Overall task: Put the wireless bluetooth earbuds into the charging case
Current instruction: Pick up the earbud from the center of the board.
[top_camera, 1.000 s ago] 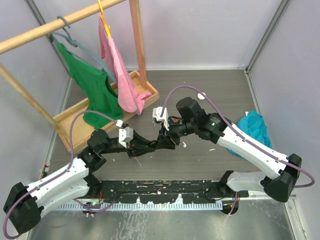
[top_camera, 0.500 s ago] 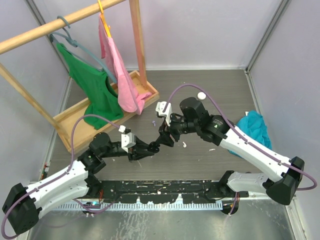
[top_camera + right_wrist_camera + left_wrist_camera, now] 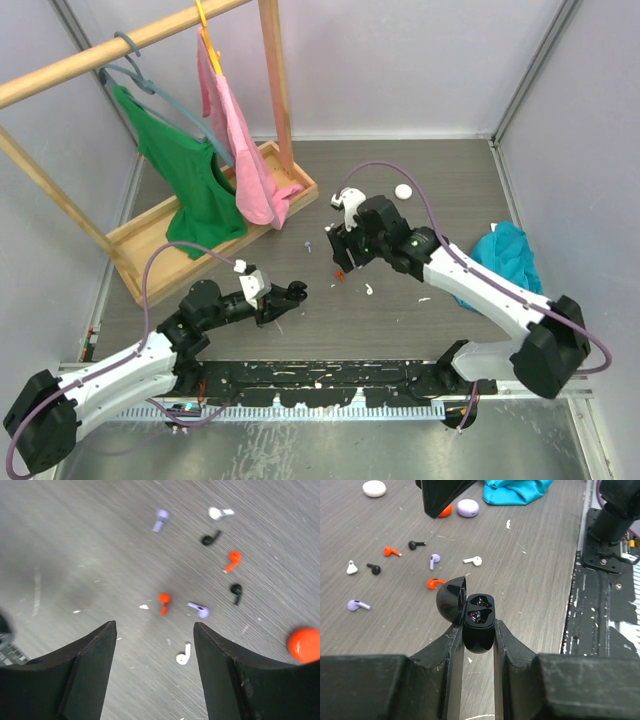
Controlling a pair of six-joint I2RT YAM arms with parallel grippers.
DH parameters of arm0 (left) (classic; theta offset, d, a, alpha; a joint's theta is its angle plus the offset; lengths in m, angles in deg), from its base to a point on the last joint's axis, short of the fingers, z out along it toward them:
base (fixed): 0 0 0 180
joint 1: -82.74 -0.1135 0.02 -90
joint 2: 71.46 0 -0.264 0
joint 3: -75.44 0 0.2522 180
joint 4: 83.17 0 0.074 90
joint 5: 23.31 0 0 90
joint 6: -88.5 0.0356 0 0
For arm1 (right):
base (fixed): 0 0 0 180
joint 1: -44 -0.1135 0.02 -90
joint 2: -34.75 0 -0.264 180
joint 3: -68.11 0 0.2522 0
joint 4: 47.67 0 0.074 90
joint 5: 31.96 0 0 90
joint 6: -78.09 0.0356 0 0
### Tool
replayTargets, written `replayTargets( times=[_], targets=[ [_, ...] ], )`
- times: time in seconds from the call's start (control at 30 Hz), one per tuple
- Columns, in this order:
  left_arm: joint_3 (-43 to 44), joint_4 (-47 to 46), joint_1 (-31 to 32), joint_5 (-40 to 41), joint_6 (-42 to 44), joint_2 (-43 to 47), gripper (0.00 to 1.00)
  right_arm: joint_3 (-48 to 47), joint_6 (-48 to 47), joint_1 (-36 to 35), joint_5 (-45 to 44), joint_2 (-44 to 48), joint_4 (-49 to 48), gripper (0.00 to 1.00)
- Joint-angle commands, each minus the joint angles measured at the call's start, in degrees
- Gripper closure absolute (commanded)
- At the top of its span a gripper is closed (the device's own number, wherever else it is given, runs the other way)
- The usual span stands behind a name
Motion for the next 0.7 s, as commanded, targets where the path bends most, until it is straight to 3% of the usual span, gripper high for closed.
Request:
replayTargets(
  times=[0.0, 0.37, 0.67],
  targets=[
    [-0.7, -6.7, 0.2, 4.6, 1.5, 1.3, 1.0, 0.2, 5.1, 3.8, -9.1, -5.1, -4.1, 0.32],
    [-1.9, -10.8, 0.2, 3.7, 2.2, -4.0, 1.0, -6.1, 7.9, 10.4, -12.5, -20.7, -1.6, 0.4],
    [-1.7, -9.8, 0.2, 3.1, 2.2, -3.1, 1.0, -13.5, 6.5, 13.5, -9.9, -31.0, 0.5, 0.52]
  ],
)
